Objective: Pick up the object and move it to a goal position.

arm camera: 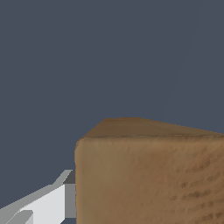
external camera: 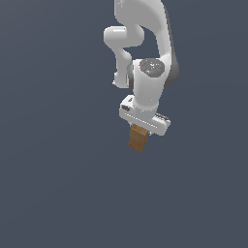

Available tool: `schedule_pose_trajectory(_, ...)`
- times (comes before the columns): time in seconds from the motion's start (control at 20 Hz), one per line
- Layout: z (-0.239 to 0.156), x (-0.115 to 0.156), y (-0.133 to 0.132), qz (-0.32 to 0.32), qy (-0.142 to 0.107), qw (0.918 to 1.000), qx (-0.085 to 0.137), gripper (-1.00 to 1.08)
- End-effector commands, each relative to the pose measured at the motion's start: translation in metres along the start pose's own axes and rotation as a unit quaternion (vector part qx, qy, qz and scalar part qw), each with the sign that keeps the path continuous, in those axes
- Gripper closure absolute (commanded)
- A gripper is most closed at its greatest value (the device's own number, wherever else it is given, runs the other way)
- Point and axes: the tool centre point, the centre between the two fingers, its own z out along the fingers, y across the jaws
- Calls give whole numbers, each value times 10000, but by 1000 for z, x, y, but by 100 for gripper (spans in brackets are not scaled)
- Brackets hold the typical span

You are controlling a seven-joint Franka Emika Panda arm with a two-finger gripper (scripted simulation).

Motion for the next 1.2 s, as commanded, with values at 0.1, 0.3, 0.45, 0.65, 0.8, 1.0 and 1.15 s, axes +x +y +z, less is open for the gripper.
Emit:
schedule_pose_trajectory(0.1, -31, 4, 7, 2, 42, 10000, 35, 108)
schedule_pose_trajectory(0.3, -65, 6, 19, 2, 42, 10000, 35, 108)
schedule_pose_trajectory(0.45, -96, 8, 29, 1, 40, 10000, 38, 108)
schedule_pose_trajectory(0.65, -140, 12, 43, 1, 40, 10000, 38, 108)
schedule_pose_trajectory(0.8, -169, 14, 53, 1, 40, 10000, 38, 108)
schedule_pose_trajectory(1.0, -201, 18, 63, 3, 41, 10000, 36, 108)
schedule_pose_trajectory(1.15, -219, 20, 69, 4, 43, 10000, 33, 108)
